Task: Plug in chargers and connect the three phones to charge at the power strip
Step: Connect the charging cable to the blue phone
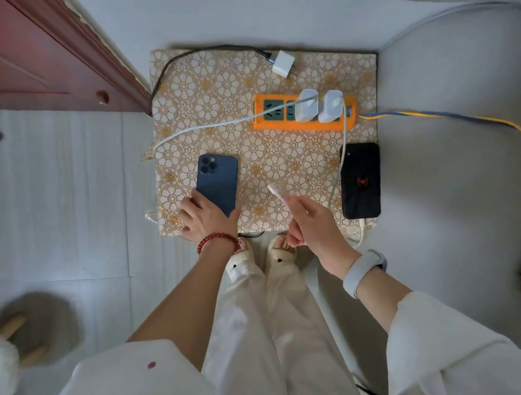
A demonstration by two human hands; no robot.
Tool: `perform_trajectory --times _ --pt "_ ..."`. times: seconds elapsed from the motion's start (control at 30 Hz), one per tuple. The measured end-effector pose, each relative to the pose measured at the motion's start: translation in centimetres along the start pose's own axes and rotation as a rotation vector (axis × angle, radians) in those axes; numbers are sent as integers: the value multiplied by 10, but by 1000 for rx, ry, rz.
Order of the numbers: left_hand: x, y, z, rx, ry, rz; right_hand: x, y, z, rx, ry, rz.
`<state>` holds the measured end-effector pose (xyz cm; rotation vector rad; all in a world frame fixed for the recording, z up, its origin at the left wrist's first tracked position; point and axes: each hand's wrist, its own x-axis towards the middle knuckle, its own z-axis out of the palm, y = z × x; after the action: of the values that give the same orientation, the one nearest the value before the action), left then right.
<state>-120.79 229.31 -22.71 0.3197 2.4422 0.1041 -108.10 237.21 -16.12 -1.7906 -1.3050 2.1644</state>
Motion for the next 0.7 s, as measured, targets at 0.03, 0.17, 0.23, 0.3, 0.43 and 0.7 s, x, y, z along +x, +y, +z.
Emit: perform_trajectory --times 0.03,0.17,0.23,0.3,0.43,0.7 --pt "1 2 0 8 17 -12 0 1 -2 -13 1 -11" --pt "4 4 -7 56 31 -16 -4 5 -11 -69 19 -5" --pt "7 4 -12 27 -19 -34 -8 7 -12 -49 18 -3" --pt "9 3 -20 -149 -129 -70 -14 9 -13 -111 8 -34" --pt "5 0 -38 -657 -392 -265 -29 14 -10 -238 -79 -61" --pt "-32 10 -40 -1339 -612 -389 -51 18 -2 -418 -47 -181"
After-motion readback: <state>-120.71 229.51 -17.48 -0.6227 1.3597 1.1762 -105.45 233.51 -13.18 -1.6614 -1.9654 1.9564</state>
